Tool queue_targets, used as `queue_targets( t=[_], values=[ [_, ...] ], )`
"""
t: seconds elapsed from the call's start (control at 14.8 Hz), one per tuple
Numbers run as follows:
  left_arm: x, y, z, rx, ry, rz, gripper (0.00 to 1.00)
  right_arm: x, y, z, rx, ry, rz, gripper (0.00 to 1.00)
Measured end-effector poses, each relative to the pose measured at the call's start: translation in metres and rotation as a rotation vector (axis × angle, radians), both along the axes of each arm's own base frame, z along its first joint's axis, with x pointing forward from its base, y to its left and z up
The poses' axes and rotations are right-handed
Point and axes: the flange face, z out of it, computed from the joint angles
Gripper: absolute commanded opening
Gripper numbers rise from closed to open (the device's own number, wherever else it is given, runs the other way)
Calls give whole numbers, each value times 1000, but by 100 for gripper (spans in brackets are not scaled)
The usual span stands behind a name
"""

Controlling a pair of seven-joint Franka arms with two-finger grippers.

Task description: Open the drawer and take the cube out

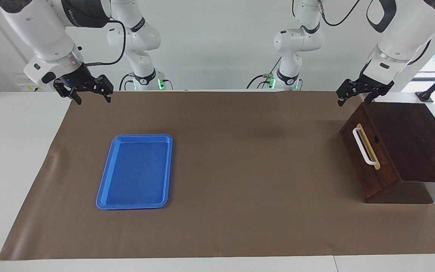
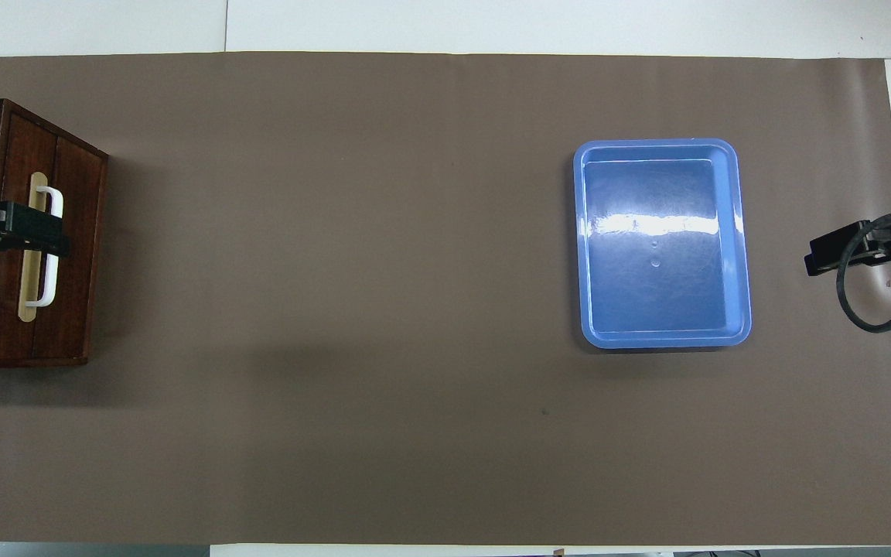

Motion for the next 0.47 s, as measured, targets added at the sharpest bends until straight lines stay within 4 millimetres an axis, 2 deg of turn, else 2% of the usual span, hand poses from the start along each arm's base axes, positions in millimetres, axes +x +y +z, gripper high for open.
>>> queue_targets(
  t=[0.47],
  values=[
    [1, 3, -1, 9, -6, -16, 100, 0, 0, 0, 0, 0, -1, 100]
  ],
)
